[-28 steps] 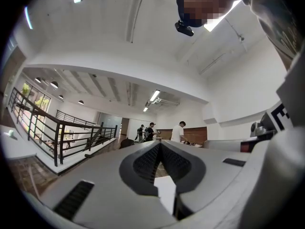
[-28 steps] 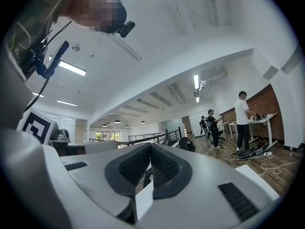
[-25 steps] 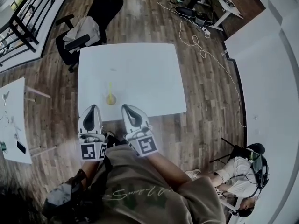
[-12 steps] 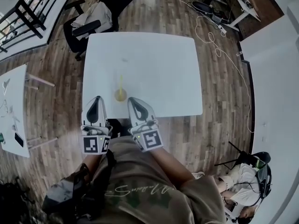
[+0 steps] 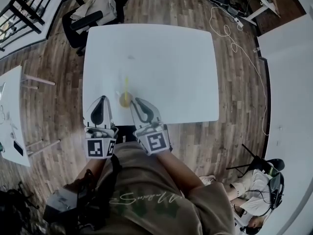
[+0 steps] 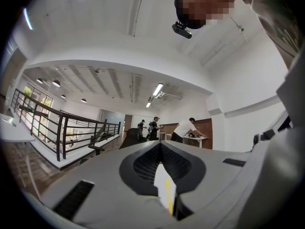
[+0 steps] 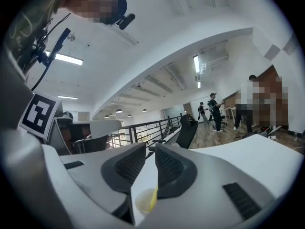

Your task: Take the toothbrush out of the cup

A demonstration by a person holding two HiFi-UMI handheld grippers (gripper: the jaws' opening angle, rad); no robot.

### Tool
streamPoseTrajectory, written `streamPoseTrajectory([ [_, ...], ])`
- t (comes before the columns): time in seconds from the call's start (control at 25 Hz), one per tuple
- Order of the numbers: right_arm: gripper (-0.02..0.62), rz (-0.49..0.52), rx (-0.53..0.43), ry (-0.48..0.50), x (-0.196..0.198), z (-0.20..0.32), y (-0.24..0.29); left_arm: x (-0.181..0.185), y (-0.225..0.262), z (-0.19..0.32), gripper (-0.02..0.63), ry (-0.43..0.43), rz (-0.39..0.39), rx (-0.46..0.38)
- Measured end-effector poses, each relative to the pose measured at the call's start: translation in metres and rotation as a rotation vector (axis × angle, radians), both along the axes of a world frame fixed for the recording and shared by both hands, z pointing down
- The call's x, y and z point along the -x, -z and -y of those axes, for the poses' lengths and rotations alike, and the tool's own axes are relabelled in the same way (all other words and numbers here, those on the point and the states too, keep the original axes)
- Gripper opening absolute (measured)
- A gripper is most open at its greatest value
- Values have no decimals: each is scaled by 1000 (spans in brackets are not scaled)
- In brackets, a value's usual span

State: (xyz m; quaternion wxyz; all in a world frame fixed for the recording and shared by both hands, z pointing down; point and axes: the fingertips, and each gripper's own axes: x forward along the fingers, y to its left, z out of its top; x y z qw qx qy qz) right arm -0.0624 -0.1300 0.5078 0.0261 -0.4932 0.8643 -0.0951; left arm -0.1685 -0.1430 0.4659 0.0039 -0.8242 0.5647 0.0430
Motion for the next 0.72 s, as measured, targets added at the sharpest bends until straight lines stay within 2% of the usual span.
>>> streamPoseTrajectory([
  [0.24,94,-32,33,52,18,7,-22,12,-4,3,11,23,-7,19],
  [0.44,94,-24,28,29,6,25,-40,1,-18,6,11,20,15,-3],
  [0.72,94,-51,66,56,21,30,-70,19,-37,-1,11,49,29,13],
])
